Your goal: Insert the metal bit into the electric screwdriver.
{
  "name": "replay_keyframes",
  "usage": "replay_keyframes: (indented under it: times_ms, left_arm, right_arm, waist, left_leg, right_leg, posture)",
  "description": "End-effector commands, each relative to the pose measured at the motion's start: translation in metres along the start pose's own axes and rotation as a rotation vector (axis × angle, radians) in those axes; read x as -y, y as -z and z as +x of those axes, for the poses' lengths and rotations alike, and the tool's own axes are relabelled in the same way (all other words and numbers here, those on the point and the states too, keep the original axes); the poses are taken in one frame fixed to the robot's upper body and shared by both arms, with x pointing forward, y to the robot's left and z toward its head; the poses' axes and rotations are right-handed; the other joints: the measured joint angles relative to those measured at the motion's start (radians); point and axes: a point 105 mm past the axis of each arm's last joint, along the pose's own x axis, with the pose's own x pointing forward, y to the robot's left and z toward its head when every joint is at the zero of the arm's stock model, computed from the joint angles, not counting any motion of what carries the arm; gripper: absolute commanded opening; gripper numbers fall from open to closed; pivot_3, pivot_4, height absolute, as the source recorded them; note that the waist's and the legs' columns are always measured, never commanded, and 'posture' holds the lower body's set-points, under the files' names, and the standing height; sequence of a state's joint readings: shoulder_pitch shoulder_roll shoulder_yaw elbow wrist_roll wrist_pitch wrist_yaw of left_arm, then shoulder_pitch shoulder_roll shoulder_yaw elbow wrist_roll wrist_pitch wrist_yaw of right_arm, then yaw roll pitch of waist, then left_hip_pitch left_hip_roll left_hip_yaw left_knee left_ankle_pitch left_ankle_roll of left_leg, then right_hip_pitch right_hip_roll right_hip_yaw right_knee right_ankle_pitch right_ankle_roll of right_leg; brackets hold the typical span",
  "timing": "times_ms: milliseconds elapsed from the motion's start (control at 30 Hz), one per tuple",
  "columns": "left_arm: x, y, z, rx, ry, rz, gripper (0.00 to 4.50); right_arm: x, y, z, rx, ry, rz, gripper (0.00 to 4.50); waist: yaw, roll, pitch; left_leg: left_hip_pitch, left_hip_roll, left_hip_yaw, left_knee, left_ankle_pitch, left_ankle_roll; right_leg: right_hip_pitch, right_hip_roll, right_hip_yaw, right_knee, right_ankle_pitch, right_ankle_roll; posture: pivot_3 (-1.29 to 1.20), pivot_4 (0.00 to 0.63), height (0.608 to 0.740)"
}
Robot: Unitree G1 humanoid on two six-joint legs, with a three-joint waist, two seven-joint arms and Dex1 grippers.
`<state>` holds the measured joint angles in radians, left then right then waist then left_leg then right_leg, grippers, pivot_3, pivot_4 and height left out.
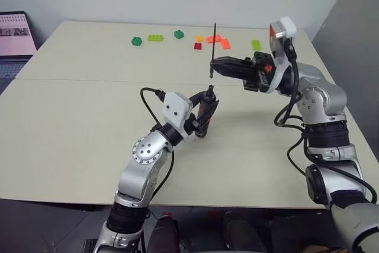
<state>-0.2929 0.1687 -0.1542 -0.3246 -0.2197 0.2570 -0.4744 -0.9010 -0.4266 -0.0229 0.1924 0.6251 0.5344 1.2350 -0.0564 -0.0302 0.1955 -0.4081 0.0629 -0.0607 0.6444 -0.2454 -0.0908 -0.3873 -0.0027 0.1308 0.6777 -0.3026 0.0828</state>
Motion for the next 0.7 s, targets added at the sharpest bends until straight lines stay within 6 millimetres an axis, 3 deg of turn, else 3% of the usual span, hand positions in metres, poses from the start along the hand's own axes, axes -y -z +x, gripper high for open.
replay_keyframes:
  times_ms: [33, 467, 700]
  left_arm:
    - [0.008, -0.011, 0.001, 0.044, 0.053, 0.007, 1.64]
    - [-0.004, 0.007, -0.007, -0.029, 0.06, 0.022, 1.64]
    - [-0.006, 0.007, -0.01, -0.046, 0.1, 0.03, 1.64]
  right_arm:
    - [-0.004, -0.012, -0.004, 0.024, 0.005, -0.048, 0.0]
    - [-0.002, -0.001, -0.004, 0.025, -0.014, -0.002, 0.0]
    - [-0.006, -0.012, -0.002, 0.066, -0.03, -0.048, 0.0]
  waist:
    - [0.0, 0.0, 0.0]
    - [-0.001, 0.0, 0.0]
    - [-0.001, 0.0, 0.0]
  left_leg:
    - [0.0, 0.0, 0.0, 0.0, 0.0, 0.0]
    - [0.0, 0.0, -0.001, 0.0, 0.0, 0.0]
    - [0.001, 0.0, -0.001, 0.0, 0.0, 0.0]
  right_leg:
    - [0.0, 0.0, 0.0, 0.0, 0.0, 0.0]
    - [0.0, 0.0, -0.001, 0.0, 0.0, 0.0]
    - [0.0, 0.0, -0.001, 0.001, 0.0, 0.0]
  posture:
    - [0.0, 0.15, 0.74]
    - [0.0, 0.15, 0.74]
    - [0.0, 0.15, 0.74]
